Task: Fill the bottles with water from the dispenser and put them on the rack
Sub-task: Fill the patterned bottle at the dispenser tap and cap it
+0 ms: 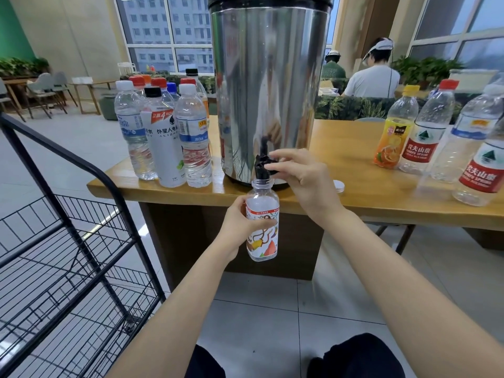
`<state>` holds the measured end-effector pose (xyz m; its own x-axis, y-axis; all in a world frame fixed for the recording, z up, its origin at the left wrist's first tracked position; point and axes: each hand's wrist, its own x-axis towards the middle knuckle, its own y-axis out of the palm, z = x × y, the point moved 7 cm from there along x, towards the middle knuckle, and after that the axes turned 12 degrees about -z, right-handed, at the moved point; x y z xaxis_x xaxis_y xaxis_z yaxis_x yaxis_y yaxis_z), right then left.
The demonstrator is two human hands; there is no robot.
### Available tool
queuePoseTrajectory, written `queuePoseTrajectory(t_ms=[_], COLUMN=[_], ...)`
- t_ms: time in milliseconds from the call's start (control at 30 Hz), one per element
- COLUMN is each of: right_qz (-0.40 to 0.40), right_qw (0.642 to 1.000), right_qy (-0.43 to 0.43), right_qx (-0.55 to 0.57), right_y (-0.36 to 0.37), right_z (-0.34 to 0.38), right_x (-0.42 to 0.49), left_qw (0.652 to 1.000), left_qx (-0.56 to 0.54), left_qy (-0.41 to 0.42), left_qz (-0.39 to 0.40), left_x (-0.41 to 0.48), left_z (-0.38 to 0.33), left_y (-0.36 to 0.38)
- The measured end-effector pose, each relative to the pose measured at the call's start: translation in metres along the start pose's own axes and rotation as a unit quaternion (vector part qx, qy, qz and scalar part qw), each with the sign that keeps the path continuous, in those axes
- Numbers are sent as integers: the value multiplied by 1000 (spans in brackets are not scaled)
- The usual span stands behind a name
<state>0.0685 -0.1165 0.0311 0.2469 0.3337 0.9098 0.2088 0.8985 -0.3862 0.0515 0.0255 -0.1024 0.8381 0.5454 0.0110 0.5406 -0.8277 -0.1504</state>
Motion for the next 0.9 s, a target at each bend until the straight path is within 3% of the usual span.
queuePoseTrajectory(t_ms=[333,567,900], right_qz=[-48,-66,-77], right_qw=[995,993,990], right_qy=[-4,83,108], right_qx=[-90,-53,-37], right_y=[-9,-6,-3], right_z=[-9,-10,-15], right_x=[2,-2,-7], left_qw=[1000,1000,1000], left_qx=[11,9,10], left_qy=[3,0,-2], left_qz=[-4,-10,-13], left_x=[1,0,-3], left_z=[-3,-5,-8], left_y=[-2,-4,-4])
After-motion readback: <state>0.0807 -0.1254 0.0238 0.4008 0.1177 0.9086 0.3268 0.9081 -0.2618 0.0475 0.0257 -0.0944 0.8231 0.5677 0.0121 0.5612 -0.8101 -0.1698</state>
